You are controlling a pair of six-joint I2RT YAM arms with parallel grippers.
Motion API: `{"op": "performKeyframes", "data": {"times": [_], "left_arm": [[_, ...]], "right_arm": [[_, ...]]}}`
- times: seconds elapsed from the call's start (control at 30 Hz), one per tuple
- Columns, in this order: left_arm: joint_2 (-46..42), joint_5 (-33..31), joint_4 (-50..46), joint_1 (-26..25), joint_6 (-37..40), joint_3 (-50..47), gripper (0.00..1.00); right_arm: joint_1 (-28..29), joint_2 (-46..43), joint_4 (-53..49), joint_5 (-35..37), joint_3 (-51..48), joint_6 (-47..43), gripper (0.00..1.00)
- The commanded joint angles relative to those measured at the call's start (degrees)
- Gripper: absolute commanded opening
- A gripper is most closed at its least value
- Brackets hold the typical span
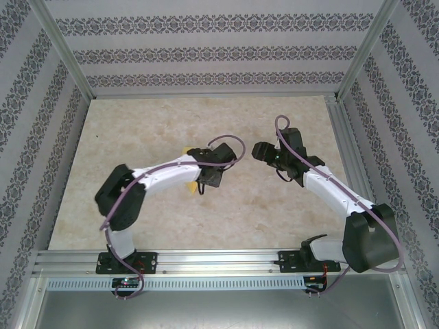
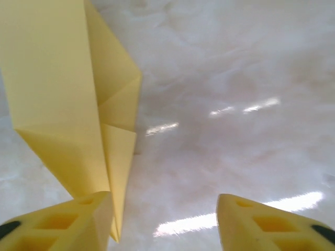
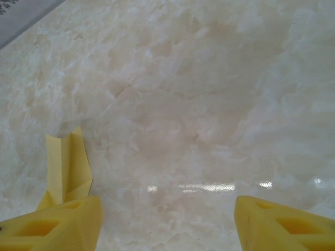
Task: Fold a paper plane with a square sheet of paper (pick it up from the middle)
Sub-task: Turn over the paper at the center of the table.
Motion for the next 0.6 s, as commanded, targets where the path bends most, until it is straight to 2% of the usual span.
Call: {"op": "performKeyframes", "data": {"times": [0.0, 0.17, 0.37, 0.57], "left_arm": [[-8.6, 9.1, 9.5, 4.1, -1.7, -5.9, 0.64], [-19.6, 15.7, 16.0, 14.7, -6.4, -19.0, 0.77], [-28.4, 22.6, 19.6, 27.0, -9.0, -31.0, 0.83], [-33.2, 25.1, 20.5, 33.2, -10.2, -36.8, 0.84]], "right_arm": [[1.9, 2.6, 1.9, -1.6, 1.6, -1.6, 0.65], [10.9, 11.3, -4.1, 2.4, 10.4, -10.7, 0.63], [20.9, 25.0, -12.8, 6.7, 24.6, -19.7, 0.62], [26.7, 37.9, -20.4, 7.4, 38.8, -24.9, 0.62]]}}
